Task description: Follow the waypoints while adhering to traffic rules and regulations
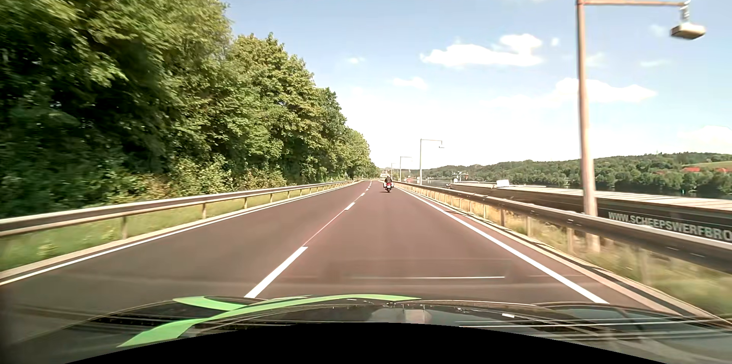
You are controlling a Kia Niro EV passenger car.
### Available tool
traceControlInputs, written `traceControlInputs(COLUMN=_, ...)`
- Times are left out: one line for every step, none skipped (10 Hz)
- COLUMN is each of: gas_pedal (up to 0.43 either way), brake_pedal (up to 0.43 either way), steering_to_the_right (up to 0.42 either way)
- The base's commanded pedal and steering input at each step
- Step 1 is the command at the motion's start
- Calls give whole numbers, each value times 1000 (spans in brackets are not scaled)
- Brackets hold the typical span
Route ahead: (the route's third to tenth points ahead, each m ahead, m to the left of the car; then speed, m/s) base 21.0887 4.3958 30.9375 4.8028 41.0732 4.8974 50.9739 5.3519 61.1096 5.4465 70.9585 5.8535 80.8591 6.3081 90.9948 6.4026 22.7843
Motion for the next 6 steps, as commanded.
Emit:
traceControlInputs(gas_pedal=177, brake_pedal=0, steering_to_the_right=-5)
traceControlInputs(gas_pedal=209, brake_pedal=0, steering_to_the_right=-4)
traceControlInputs(gas_pedal=209, brake_pedal=0, steering_to_the_right=-5)
traceControlInputs(gas_pedal=220, brake_pedal=0, steering_to_the_right=-4)
traceControlInputs(gas_pedal=220, brake_pedal=0, steering_to_the_right=-4)
traceControlInputs(gas_pedal=220, brake_pedal=0, steering_to_the_right=-4)
